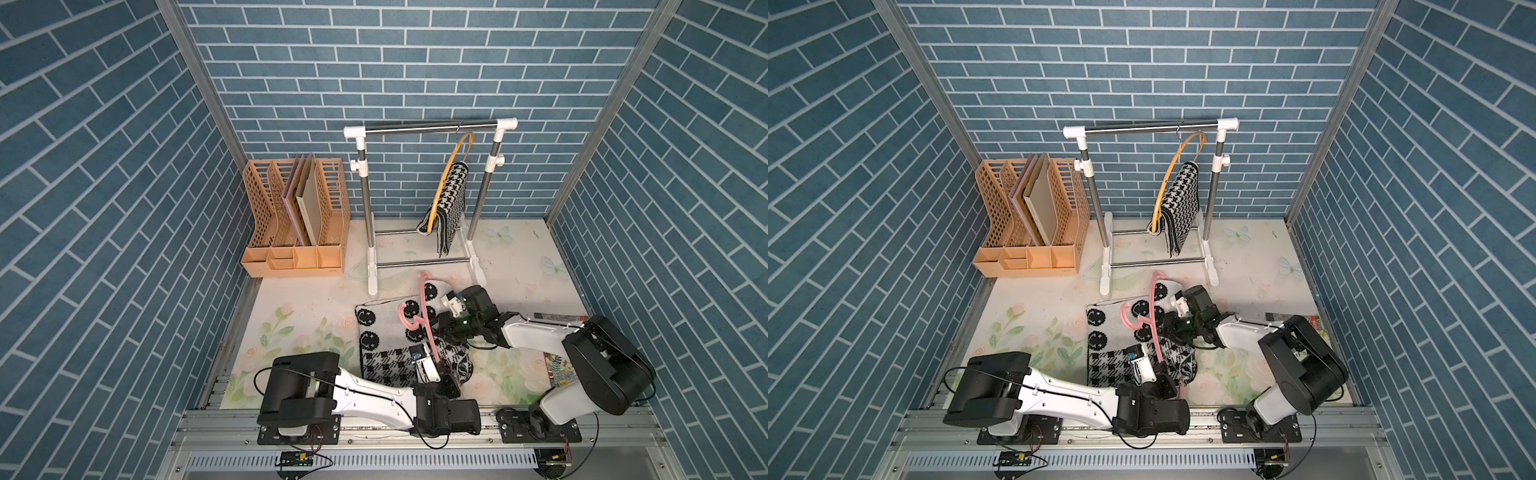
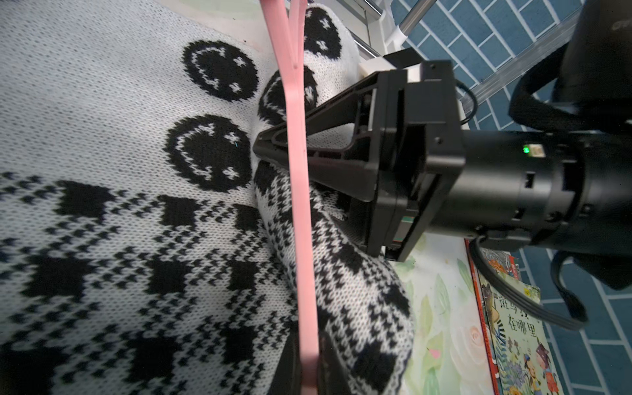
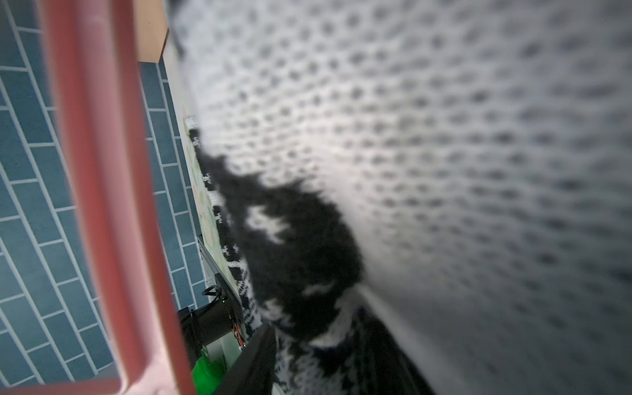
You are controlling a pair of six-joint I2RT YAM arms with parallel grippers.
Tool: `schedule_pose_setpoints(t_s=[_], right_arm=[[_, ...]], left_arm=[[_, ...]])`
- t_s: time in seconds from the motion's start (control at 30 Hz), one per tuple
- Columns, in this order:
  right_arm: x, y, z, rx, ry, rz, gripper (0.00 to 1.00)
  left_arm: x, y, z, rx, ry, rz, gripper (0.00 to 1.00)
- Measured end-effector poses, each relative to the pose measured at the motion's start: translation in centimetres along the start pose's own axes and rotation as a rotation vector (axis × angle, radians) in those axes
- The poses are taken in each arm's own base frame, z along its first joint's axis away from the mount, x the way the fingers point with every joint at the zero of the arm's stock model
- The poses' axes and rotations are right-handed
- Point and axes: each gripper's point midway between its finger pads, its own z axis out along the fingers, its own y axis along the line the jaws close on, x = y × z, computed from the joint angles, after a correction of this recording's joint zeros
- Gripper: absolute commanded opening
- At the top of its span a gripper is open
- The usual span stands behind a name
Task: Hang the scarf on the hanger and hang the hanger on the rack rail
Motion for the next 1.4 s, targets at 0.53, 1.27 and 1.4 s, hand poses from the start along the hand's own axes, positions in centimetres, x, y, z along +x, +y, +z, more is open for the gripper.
schedule_pose_setpoints(t_s=[0.53,1.27,1.4], right_arm=[[-1.3,-0.6,-6.2,-0.049,-0.043,-0.03,0.76],[1.0,-2.5,-3.8,-0.126,0.042,0.175,0.19],[1.3,-1.6,-2.8,-0.107,0.078,0.184,0.22]], left_arm=[[0.4,-1.9,-0.4,0.034,0.037,-0.027,0.0],[0.4,-1.9,-0.4,0.034,0.039,-0.02,0.0],[0.5,-2.2,-0.3,0.036,0.039,-0.021,0.0]])
